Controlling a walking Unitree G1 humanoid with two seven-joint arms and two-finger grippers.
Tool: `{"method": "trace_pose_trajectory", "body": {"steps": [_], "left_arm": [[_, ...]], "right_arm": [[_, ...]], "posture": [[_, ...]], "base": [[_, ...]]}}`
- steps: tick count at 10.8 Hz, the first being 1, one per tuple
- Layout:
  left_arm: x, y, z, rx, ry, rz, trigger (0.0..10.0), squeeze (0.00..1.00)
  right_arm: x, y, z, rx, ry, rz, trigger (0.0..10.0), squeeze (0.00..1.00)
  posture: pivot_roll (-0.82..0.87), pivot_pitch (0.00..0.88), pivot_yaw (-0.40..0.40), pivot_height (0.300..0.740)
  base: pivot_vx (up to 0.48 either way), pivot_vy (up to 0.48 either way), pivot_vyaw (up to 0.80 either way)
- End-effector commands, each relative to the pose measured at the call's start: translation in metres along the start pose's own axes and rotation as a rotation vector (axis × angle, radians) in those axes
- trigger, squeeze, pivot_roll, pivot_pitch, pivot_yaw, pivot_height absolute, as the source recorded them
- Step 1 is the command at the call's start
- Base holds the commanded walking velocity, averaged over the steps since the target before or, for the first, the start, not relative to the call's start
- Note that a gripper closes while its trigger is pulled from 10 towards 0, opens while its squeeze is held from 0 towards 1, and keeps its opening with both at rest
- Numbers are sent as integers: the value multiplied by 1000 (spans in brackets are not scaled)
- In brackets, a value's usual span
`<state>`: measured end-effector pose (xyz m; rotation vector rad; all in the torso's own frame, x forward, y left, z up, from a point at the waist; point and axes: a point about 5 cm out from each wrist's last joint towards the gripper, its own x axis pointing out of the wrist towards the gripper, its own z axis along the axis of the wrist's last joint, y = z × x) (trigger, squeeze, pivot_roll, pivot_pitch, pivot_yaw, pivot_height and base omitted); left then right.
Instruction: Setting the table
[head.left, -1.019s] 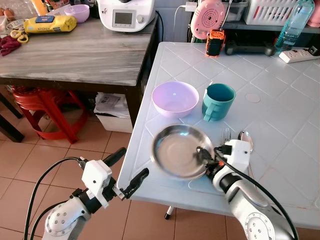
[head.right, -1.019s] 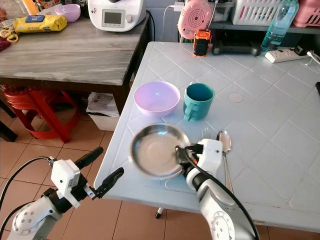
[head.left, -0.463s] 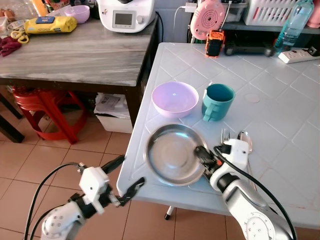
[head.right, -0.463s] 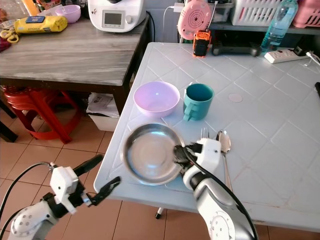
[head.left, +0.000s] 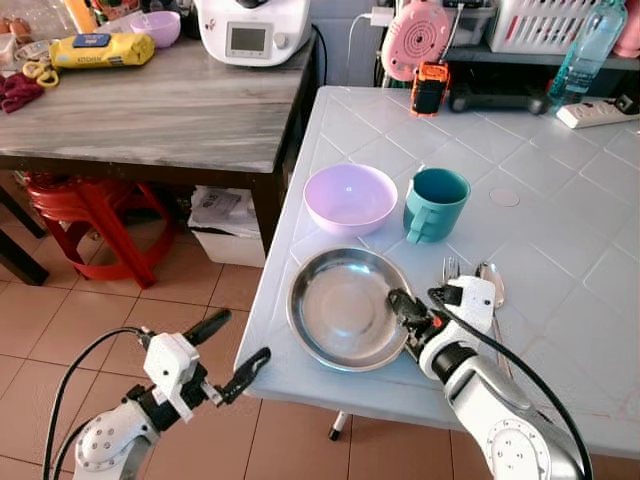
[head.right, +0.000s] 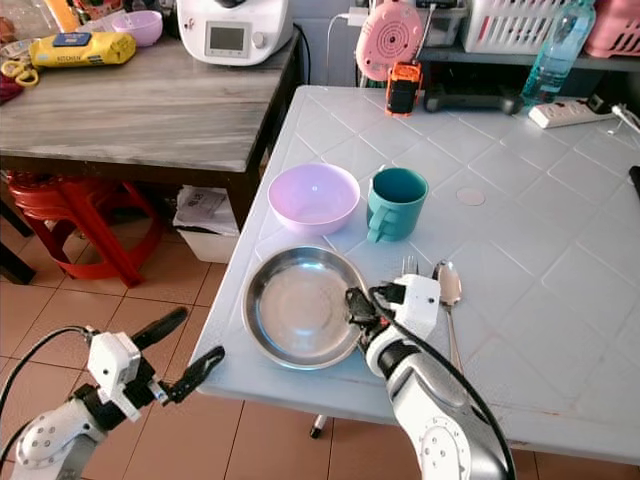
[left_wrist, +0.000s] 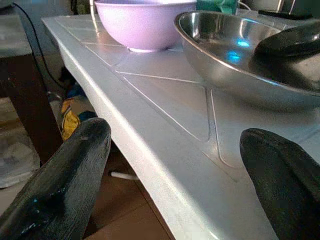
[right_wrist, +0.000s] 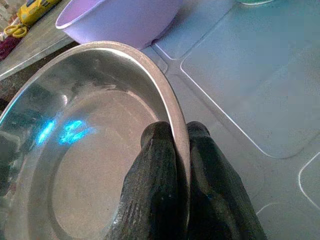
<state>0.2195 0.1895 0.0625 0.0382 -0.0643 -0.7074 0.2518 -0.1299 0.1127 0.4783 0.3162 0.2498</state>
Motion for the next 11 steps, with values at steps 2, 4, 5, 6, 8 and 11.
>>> {"method": "trace_pose_trajectory", "body": {"steps": [2,4,5,6,8,11], "left_arm": [[1,9,4,10,-30,80,10000,0],[12,23,19,-3,-96,183,10000,0],[23,30,39,-8,-147,252,10000,0],[29,45,47,-33,-152,383,10000,0],[33,61,48,-19,-101,598,10000,0],[40,49,39,-87,-39,633,10000,0]], "right_arm": [[3,-7,-2,6,5,-58,196,0],[5,4,12,-41,-72,4,10000,0],[6,6,21,-39,-120,-7,10000,0],[8,7,28,-69,-136,-17,10000,0],[11,6,45,-203,-222,-111,10000,0],[11,11,53,-227,-294,-39,10000,0]], "posture": [[1,109,46,740],[-1,107,40,740],[-3,106,37,740],[-4,106,37,740],[-8,103,39,740],[-10,100,42,740]], "base": [[0,0,0],[0,0,0],[0,0,0],[0,0,0],[0,0,0],[0,0,0]]}}
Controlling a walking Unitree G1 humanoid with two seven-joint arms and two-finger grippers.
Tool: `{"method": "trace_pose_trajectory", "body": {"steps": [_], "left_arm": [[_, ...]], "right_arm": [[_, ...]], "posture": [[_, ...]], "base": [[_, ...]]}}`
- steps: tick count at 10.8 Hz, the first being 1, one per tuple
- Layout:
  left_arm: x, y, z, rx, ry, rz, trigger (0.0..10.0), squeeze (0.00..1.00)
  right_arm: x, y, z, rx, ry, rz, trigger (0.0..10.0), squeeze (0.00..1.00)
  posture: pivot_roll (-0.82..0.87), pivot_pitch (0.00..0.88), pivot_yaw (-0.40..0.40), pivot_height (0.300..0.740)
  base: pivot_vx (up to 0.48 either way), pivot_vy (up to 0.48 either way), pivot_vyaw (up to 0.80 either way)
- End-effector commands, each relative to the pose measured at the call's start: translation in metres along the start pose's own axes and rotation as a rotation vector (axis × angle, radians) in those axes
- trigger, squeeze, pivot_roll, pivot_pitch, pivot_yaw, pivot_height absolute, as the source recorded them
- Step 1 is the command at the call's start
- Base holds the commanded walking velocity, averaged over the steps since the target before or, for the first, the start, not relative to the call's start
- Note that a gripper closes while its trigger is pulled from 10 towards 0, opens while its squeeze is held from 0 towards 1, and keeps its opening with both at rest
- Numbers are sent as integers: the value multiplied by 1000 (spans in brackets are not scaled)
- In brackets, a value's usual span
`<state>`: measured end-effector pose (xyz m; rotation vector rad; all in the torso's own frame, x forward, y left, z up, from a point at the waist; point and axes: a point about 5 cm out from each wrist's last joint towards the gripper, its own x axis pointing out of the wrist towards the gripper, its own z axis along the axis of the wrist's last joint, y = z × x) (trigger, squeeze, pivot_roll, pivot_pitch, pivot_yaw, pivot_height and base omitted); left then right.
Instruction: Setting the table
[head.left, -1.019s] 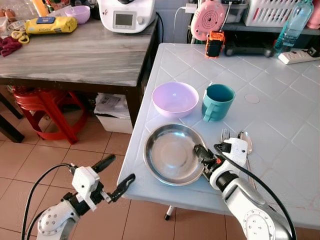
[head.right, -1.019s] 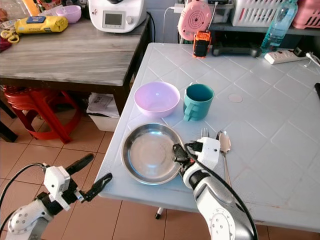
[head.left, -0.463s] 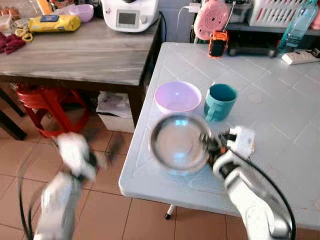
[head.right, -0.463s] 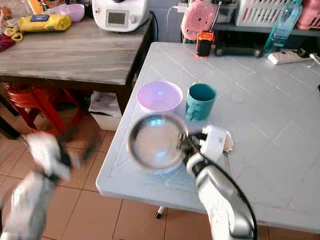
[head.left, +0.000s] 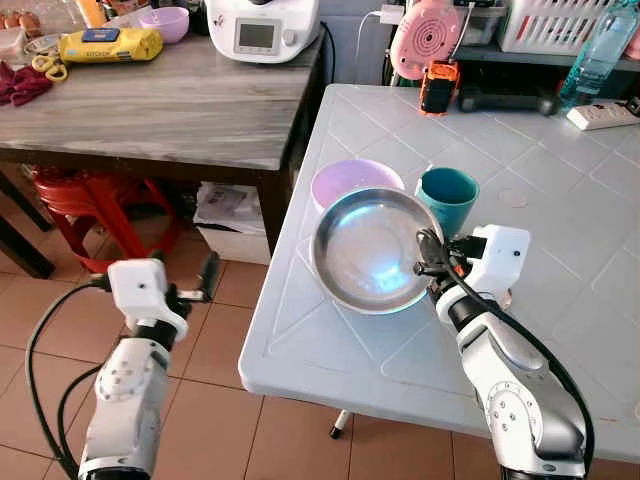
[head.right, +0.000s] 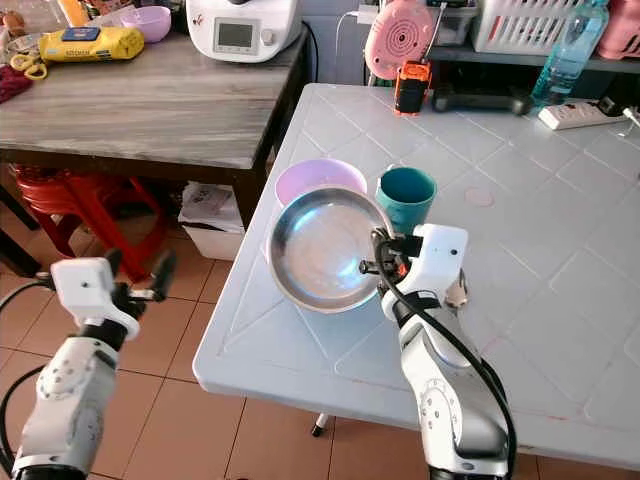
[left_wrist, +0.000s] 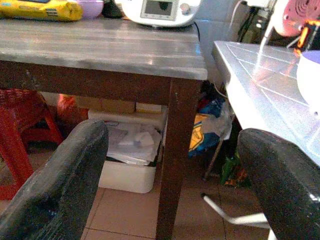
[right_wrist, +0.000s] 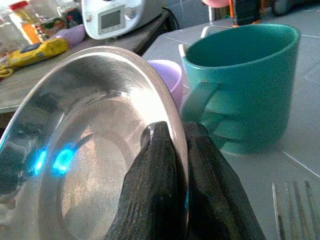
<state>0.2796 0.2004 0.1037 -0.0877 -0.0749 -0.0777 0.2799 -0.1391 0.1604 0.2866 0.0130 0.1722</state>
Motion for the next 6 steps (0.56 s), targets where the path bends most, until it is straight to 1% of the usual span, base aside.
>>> {"method": "trace_pose_trajectory", "body": {"steps": [1,3,4,6], "left_arm": [[-2,-4,1,14,3,-6,10000,0],[-2,-7,0,-7,21,-23,10000,0],[-1,-8,0,-5,22,-22,10000,0],[-1,-9,-1,-4,29,-34,10000,0]], "right_arm": [[-2,3,-3,2,18,9,10000,0],[-4,7,-6,-15,10,37,10000,0],[-4,7,-6,-4,12,33,10000,0],[-3,6,-5,2,9,29,10000,0]], "posture": [[-11,102,39,740],[-9,104,39,740],[-8,105,39,740],[-10,102,43,740]], "base": [[0,0,0],[0,0,0],[0,0,0],[0,270,-497]]}}
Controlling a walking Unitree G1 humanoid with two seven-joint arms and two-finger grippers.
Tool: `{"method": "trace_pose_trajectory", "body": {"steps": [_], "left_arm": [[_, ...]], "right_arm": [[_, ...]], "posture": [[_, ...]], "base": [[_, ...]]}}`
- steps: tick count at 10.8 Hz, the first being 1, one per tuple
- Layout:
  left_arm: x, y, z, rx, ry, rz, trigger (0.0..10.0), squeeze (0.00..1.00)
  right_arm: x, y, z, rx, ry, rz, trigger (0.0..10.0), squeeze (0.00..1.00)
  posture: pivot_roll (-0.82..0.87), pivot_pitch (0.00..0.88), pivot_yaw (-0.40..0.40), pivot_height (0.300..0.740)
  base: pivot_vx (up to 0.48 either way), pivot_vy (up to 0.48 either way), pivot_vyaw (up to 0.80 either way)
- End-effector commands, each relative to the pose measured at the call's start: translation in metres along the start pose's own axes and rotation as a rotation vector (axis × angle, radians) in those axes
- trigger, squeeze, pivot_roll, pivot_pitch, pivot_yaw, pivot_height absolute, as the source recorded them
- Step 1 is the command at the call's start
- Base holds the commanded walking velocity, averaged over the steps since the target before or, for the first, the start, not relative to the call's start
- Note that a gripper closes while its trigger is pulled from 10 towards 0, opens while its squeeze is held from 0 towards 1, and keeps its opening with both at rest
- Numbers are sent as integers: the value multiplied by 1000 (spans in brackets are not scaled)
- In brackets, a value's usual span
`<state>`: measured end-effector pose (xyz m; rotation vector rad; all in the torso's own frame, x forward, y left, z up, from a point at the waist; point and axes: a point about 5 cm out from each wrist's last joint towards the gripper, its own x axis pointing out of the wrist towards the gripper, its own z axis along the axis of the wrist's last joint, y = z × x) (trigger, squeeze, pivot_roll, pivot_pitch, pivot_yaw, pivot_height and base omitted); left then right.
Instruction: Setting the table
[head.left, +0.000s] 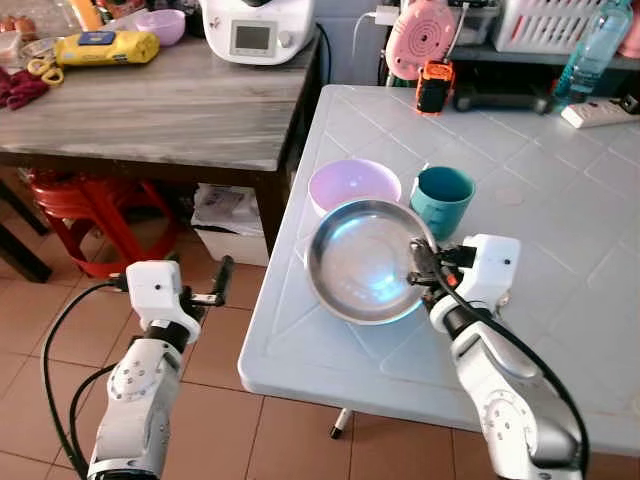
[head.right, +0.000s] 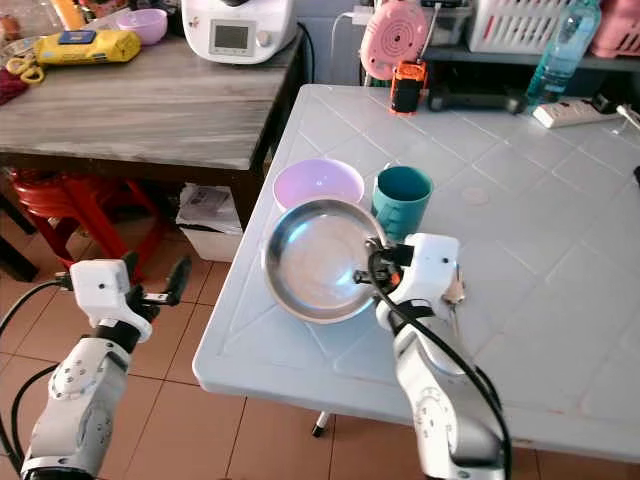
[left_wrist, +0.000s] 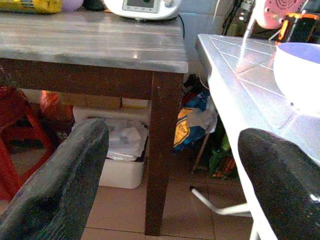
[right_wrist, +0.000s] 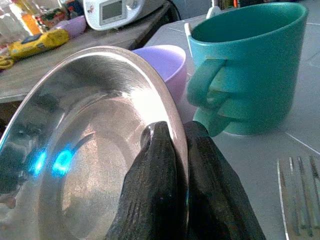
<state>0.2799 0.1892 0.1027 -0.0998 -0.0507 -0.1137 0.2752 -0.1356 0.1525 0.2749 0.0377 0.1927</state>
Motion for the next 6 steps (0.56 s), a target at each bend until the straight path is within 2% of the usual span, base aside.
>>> {"method": "trace_pose_trajectory", "body": {"steps": [1,6], "left_arm": [[-1,2,1,13,5,-5,10000,0],[-1,1,-1,17,13,-20,10000,0]], "right_arm": [[1,4,3,11,-20,12,10000,0],[0,2,0,14,-10,4,10000,0]], "posture": [[-11,103,45,740],[-12,105,44,740]], "base": [[0,334,-444],[0,406,0]]}}
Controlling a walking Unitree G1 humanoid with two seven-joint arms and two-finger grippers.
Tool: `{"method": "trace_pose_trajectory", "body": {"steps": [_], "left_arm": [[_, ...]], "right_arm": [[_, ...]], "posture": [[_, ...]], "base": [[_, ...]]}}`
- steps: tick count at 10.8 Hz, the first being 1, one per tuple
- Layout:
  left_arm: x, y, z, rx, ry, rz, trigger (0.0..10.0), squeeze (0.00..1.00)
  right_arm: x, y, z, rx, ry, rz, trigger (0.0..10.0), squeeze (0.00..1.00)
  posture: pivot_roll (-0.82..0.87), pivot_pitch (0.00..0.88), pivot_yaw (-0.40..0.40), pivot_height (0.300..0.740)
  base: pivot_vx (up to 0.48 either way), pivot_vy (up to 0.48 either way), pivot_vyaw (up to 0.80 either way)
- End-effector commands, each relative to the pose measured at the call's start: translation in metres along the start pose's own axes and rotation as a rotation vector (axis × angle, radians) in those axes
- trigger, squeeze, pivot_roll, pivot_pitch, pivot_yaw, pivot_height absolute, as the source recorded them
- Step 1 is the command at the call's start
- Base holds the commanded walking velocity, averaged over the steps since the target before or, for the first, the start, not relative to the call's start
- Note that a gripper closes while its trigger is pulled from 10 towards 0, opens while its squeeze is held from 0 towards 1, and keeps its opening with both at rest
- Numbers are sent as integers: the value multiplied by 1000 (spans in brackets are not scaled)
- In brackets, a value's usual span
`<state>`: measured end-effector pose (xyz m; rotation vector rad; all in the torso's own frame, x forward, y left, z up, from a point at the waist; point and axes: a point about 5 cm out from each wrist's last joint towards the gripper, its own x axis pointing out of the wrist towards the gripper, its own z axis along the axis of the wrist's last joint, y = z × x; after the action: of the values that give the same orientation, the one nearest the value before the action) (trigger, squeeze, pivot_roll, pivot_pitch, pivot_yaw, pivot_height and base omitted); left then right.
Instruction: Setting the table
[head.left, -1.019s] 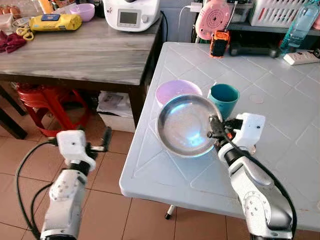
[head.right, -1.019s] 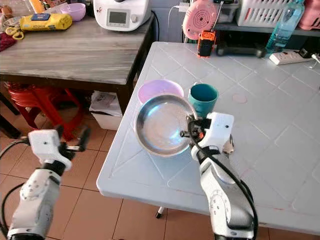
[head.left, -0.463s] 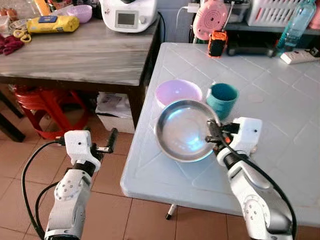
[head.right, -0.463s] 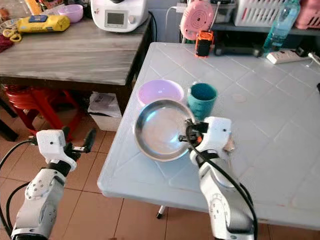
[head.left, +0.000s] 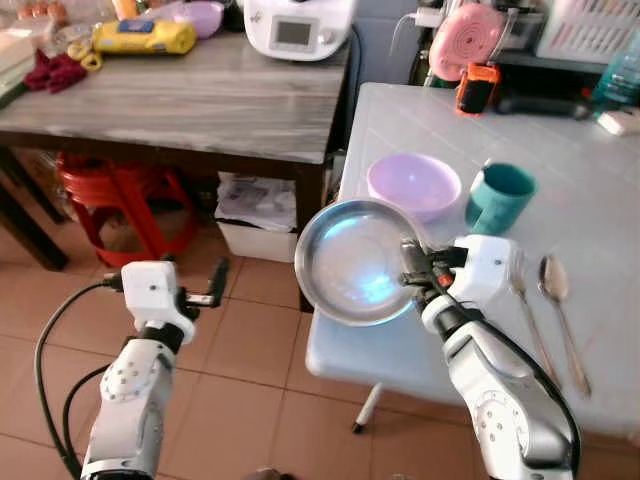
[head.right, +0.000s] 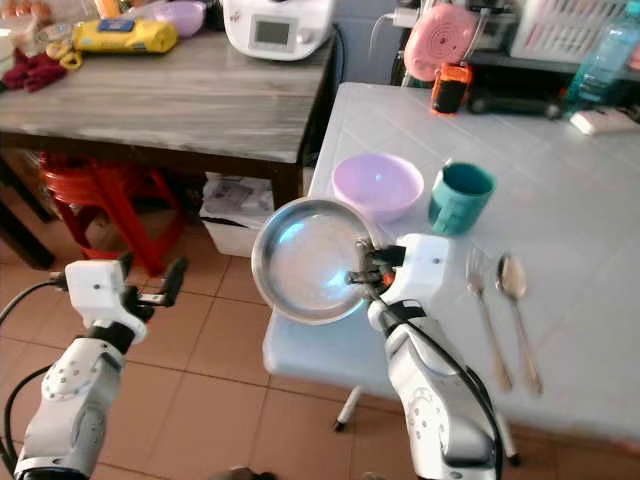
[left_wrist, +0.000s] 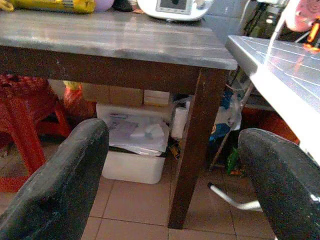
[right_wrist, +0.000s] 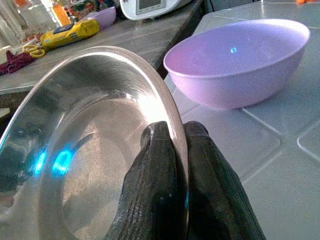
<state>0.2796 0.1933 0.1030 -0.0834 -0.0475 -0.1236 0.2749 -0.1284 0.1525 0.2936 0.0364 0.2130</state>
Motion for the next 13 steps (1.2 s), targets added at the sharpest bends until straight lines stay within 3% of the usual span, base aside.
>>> {"method": "trace_pose_trajectory", "body": {"steps": [1,13], "left_arm": [[-1,-3,-2,-2,12,-10,10000,0],[-2,-8,-5,4,14,-26,10000,0]], "right_arm": [[-2,-5,1,-6,-9,-18,10000,0],[-3,-6,1,-14,-9,-29,10000,0]], "posture": [[-12,104,43,740],[-18,110,38,740]], "base": [[0,480,0],[0,480,0]]}}
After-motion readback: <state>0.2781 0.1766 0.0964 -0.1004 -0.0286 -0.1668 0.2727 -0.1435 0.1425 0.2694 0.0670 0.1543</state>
